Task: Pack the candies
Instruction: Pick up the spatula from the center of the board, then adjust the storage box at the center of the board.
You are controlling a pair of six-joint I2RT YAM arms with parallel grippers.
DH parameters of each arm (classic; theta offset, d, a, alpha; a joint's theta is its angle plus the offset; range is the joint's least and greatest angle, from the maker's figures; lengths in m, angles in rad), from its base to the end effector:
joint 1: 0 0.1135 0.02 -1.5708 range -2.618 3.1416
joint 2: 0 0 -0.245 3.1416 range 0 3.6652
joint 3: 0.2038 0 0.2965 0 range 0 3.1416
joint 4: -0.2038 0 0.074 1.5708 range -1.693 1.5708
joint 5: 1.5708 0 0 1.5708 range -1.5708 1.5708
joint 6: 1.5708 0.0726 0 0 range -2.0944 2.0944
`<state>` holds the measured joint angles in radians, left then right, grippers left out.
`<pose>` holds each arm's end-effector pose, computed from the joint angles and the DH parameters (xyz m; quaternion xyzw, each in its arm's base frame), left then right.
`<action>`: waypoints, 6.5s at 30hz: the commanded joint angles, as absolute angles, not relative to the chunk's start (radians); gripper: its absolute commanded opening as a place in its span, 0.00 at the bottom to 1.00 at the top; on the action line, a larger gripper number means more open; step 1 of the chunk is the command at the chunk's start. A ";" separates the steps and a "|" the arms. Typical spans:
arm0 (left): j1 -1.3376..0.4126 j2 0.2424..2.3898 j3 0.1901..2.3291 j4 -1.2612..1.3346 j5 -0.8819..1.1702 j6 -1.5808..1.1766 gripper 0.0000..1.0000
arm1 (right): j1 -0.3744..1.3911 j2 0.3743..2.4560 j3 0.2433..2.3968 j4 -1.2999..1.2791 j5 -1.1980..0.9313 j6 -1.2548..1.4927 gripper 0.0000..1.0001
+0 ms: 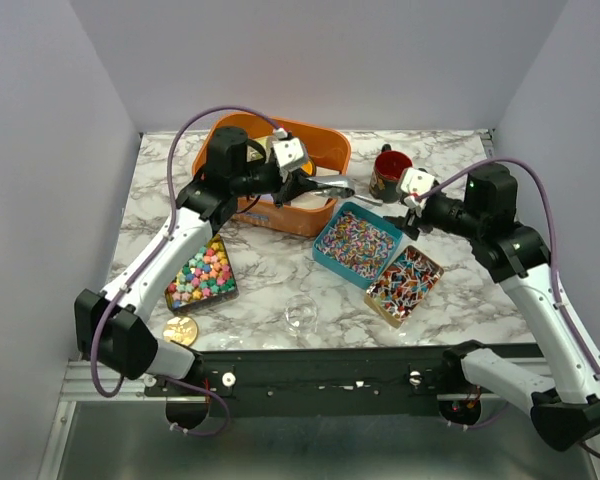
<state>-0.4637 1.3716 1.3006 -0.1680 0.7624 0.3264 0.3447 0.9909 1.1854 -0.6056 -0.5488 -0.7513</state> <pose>0.3249 -0.2185 0.3630 0.4930 0.5852 -0.3312 0.5520 0.2542 0.1315 0.3791 -0.5462 0.6100 0.1155 0.5623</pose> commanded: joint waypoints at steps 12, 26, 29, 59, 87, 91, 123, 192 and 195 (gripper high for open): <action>-0.380 1.554 1.404 -0.151 0.997 -0.435 0.00 | 0.376 1.092 1.198 -0.402 -0.722 -0.956 0.66; -0.359 1.554 1.364 -0.110 1.005 -0.509 0.00 | 0.417 1.098 1.163 -0.419 -0.681 -1.006 0.61; -0.356 1.563 1.367 -0.101 1.011 -0.525 0.00 | 0.429 1.109 1.157 -0.437 -0.663 -1.046 0.58; -0.341 1.626 1.385 -0.075 1.029 -0.554 0.00 | 0.475 1.210 1.124 -0.285 -0.522 -1.081 0.39; -0.330 1.661 1.407 -0.078 1.028 -0.557 0.00 | 0.512 1.290 1.172 -0.222 -0.385 -1.048 0.22; -0.328 1.660 1.404 -0.077 1.025 -0.557 0.00 | 0.514 1.292 1.178 -0.239 -0.383 -1.043 0.09; -0.184 1.282 1.342 -1.169 0.620 0.887 0.61 | 0.426 1.146 1.293 -0.953 -0.512 -0.782 0.01; -1.040 2.212 1.681 -0.313 0.123 0.028 0.29 | -0.095 1.077 1.269 -0.954 -0.118 -0.629 0.01; -1.046 2.210 1.681 -0.308 0.155 0.058 0.20 | -0.101 1.081 1.278 -0.956 -0.114 -0.629 0.01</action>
